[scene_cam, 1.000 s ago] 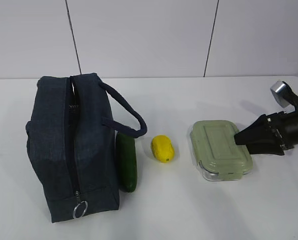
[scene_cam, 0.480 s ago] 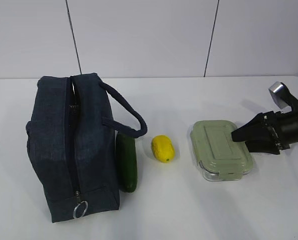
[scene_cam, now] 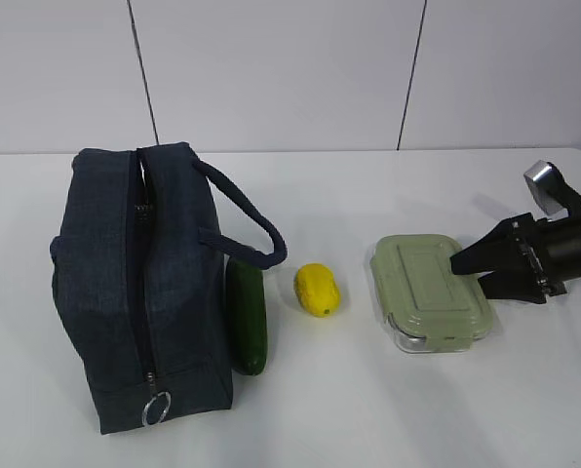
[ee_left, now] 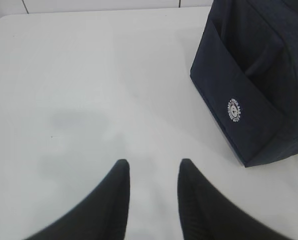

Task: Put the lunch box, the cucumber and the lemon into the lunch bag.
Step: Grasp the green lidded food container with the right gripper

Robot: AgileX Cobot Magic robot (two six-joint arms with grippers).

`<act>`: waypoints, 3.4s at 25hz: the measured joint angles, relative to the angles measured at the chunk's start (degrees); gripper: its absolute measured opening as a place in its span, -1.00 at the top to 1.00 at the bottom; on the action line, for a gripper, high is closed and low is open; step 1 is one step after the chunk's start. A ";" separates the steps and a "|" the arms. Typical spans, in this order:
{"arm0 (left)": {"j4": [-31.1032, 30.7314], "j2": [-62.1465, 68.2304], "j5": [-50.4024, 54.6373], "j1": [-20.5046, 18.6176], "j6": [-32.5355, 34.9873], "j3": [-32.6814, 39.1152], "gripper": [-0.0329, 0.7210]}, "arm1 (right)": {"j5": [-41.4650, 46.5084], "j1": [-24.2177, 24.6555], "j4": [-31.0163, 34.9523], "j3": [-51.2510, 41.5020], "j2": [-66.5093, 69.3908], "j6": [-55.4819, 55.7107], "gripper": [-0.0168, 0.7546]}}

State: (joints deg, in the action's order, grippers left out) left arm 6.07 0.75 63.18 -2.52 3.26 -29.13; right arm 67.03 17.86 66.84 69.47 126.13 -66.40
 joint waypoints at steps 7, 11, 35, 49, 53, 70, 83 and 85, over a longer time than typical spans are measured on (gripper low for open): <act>0.00 0.00 0.00 0.00 0.00 0.00 0.29 | 0.00 0.00 -0.31 0.00 0.00 3.67 -0.46; 0.00 0.00 0.00 0.00 0.00 0.00 0.29 | 0.00 -0.11 -0.31 0.00 0.00 4.31 -0.46; 0.00 0.00 0.00 0.00 0.00 0.00 0.28 | 0.00 -2.41 -1.75 0.00 0.00 5.46 -0.46; 0.00 0.00 0.00 0.00 0.00 0.00 0.28 | 0.00 -2.41 -1.98 0.00 0.00 7.59 -0.46; 0.00 0.00 0.00 0.00 0.00 0.00 0.28 | 0.00 -2.41 -1.98 0.00 0.00 7.92 -0.46; 0.00 0.00 0.00 0.00 0.00 0.00 0.28 | 0.00 -2.41 -1.64 0.00 0.00 8.00 -0.46; 0.00 0.00 0.00 0.00 0.00 0.00 0.28 | 0.00 -2.41 -1.64 0.00 0.00 8.00 -0.46; 0.00 0.00 0.00 0.00 0.00 0.00 0.28 | 0.00 -2.41 -1.55 0.00 0.00 8.05 -0.46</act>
State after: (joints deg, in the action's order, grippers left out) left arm 6.07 0.75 63.18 -2.52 3.26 -29.13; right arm 67.03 15.46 65.29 69.47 126.13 -58.35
